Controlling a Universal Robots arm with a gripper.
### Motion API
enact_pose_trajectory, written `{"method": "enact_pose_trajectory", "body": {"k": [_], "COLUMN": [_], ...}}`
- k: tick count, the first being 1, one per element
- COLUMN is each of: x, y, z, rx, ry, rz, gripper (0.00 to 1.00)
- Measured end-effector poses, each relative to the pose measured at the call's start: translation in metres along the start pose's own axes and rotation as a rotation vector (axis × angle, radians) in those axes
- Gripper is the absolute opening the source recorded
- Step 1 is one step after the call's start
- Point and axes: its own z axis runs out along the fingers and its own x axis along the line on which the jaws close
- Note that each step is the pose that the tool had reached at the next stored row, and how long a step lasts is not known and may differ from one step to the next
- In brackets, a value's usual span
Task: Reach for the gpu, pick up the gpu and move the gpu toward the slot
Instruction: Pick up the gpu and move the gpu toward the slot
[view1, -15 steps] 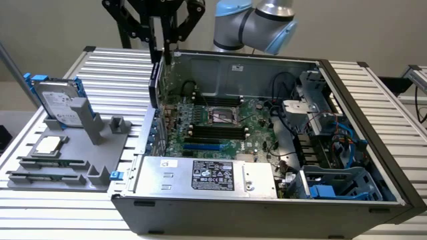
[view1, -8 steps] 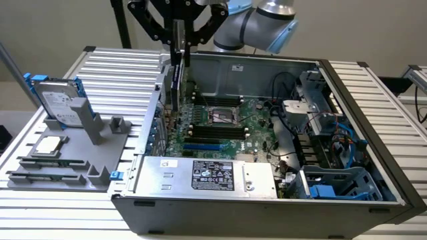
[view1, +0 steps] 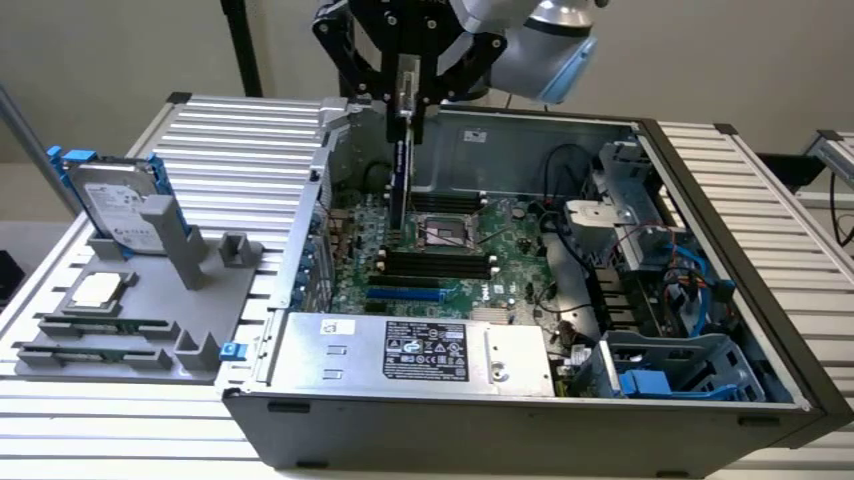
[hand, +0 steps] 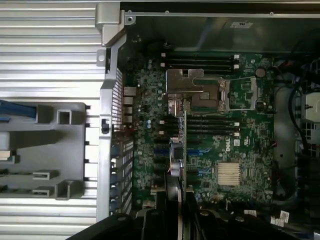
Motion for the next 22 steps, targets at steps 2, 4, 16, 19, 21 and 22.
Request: {"method": "enact_pose_trajectory", "body": {"k": [2, 4, 16, 19, 21, 22], "x": [-0.009, -0.018, -0.068, -0.074, -0.075, -0.075], "y": [0.0007, 0.0016, 0.0125, 0.0155, 0.0161, 0.0161], "z": [0.0023, 0.0047, 0.0201, 0.0241, 0.0245, 0.0245], "rx": [0.0010, 0.0019, 0.0106, 0.0139, 0.0164, 0.0164], "ry": [0.0021, 0.0041, 0.0114, 0.0124, 0.0132, 0.0132], "rz": [0.000, 0.000, 0.000, 0.001, 0.001, 0.001], "gripper": [0.26, 0.26, 0.26, 0.26, 0.26, 0.26]}}
